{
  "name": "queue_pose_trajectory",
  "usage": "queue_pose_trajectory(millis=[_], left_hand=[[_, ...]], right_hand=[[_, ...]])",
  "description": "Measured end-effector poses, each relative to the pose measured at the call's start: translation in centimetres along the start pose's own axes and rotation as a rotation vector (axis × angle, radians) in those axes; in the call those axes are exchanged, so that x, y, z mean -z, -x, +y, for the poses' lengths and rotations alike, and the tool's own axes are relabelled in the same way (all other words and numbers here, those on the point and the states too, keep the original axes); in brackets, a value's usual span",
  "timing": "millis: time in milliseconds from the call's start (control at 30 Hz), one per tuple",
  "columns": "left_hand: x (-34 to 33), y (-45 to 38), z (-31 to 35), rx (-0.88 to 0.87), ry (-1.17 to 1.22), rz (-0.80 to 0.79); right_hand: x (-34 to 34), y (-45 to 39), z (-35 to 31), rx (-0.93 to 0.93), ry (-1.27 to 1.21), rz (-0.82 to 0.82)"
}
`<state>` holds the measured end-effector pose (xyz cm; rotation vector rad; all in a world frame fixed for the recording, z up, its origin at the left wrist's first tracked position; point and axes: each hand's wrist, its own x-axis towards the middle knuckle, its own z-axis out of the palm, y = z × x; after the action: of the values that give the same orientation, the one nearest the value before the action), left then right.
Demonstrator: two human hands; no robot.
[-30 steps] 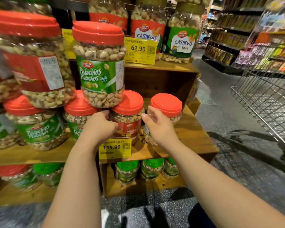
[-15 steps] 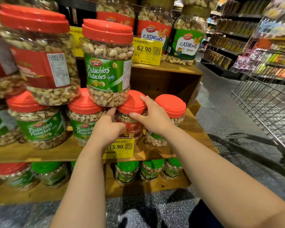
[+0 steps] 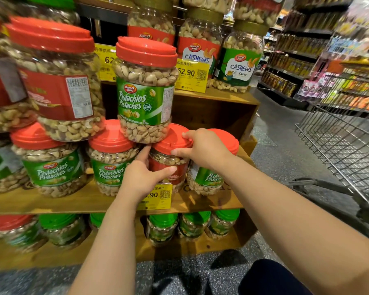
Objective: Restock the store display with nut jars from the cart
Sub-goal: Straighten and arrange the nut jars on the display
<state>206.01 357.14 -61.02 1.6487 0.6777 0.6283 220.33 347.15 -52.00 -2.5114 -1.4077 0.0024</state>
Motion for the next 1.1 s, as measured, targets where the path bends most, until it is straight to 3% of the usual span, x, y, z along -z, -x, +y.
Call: queue_pose_trajectory(millis=[233,633,767,900,1000,1100], left_hand=[[-1.3,-0.7,-0.5,-0.05,-0.189,0.157],[-0.6,-1.5,-1.3,-0.013,-0.123,0.125],[1.0,-0.8,0.3,0.022,-0.216,-0.003],[5.3,1.4,4.5,0.168,-0.462,-0.186],[8.6,2.4,7.3,0.101,-0.529,0.027],[10.0,2.1,8.6,-0.045,-0.441,0.268]], right_hand=[[0.2,-0.5,-0.3,0.042,0.046,-0.014],[-0.2,-0.8,-0.7,0.052,0.122,0.058],[-0.2,-0.6,-0.5,0.066,0.105,0.05],[0.3,-0.6,-0.3,0.081,0.116,0.01],[1.1,-0.4,-0.5,0.071,0.087,-0.042],[1.9,-0.1,-0.9,0.008,-0.163,-0.031]])
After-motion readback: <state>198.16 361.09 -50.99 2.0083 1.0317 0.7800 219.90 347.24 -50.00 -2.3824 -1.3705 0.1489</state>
